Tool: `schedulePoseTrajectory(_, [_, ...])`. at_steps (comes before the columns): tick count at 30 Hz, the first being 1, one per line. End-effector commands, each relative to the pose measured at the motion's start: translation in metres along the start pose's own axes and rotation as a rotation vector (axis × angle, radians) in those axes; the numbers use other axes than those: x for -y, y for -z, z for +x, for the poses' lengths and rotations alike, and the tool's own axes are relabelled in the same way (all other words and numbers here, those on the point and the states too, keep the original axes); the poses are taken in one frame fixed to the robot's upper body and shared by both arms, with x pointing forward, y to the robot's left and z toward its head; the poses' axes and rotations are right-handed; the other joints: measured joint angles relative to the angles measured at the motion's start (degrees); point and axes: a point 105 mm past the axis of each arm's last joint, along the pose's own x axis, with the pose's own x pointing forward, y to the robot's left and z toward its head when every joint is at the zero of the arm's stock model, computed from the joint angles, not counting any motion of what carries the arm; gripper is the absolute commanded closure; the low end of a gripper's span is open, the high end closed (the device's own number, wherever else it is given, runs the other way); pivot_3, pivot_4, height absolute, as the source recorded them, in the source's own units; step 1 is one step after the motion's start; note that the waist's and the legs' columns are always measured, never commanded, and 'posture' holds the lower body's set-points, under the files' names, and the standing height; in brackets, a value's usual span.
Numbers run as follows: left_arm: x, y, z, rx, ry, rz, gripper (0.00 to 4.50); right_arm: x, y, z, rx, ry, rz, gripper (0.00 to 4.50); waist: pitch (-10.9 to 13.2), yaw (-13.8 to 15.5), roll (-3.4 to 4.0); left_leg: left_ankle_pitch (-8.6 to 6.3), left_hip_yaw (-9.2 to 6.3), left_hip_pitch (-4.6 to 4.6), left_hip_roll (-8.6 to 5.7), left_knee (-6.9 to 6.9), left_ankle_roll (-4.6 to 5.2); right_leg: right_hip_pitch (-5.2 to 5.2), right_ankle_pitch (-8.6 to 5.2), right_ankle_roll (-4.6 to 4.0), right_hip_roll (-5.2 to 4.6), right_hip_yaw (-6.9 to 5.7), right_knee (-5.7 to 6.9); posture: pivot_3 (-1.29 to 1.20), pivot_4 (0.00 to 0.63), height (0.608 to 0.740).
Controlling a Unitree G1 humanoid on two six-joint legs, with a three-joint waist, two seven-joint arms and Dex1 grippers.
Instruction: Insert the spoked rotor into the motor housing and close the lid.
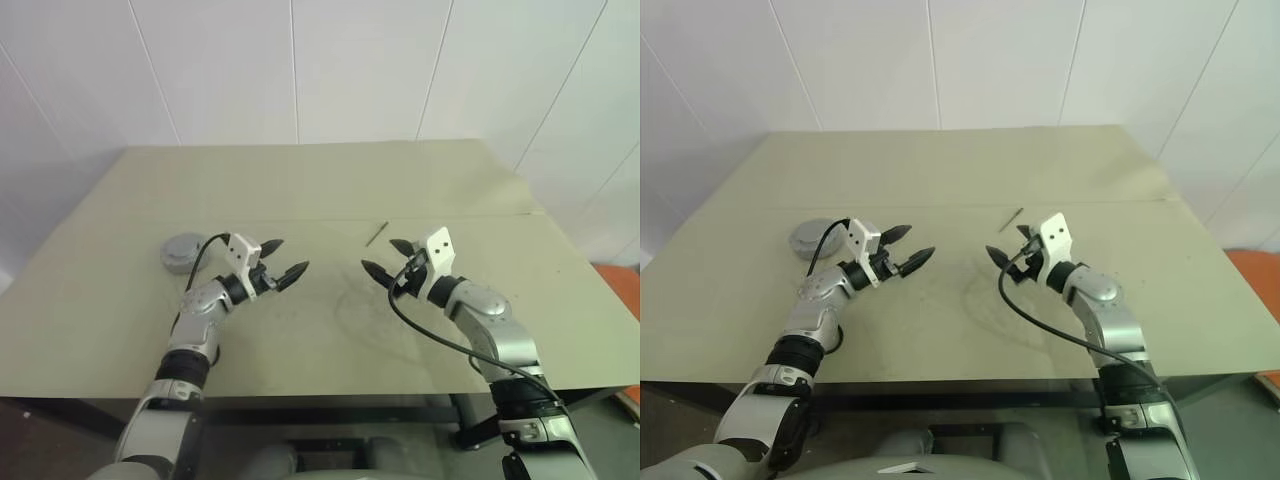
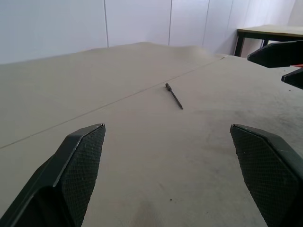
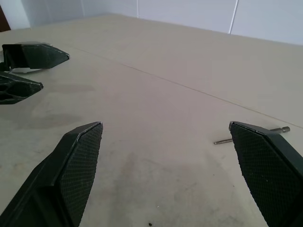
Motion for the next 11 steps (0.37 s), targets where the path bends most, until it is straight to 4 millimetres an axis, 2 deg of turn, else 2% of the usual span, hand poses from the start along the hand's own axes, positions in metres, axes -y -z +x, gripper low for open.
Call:
schedulePoseTrajectory(1, [-0.003, -0.014, 0.007, 0.054, 0.003, 0.013, 0.00, 0.000, -0.016, -0.003, 0.041, 0.010, -0.058, 0.01, 0.0, 0.0, -0.01, 0.00, 0.00, 0.00, 0.00, 0.00, 0.00, 0.00, 0.00, 0.00, 0.00, 0.00, 0.00, 0.00, 0.000, 0.740])
schedulePoseTrajectory(7, [0.000, -0.017, 0.020, 0.050, 0.046, 0.016, 0.00, 0.009, -0.017, -0.011, 0.043, 0.077, -0.051, 0.01, 0.0, 0.0, -0.07, 0.00, 0.00, 0.00, 0.00, 0.01, 0.00, 0.00, -0.02, 0.04, 0.01, -0.02, 0.00, 0.00, 0.000, 0.740])
schedulePoseTrajectory(11, [0.000, -0.018, 0.024, 0.046, 0.064, 0.019, 0.00, 0.009, -0.015, -0.017, 0.046, 0.100, -0.040, 0.01, 0.1, 0.0, -0.08, 0.00, 0.00, -0.01, 0.00, 0.00, 0.01, 0.01, -0.02, 0.03, 0.00, -0.02, -0.02, 0.00, 0.000, 0.740])
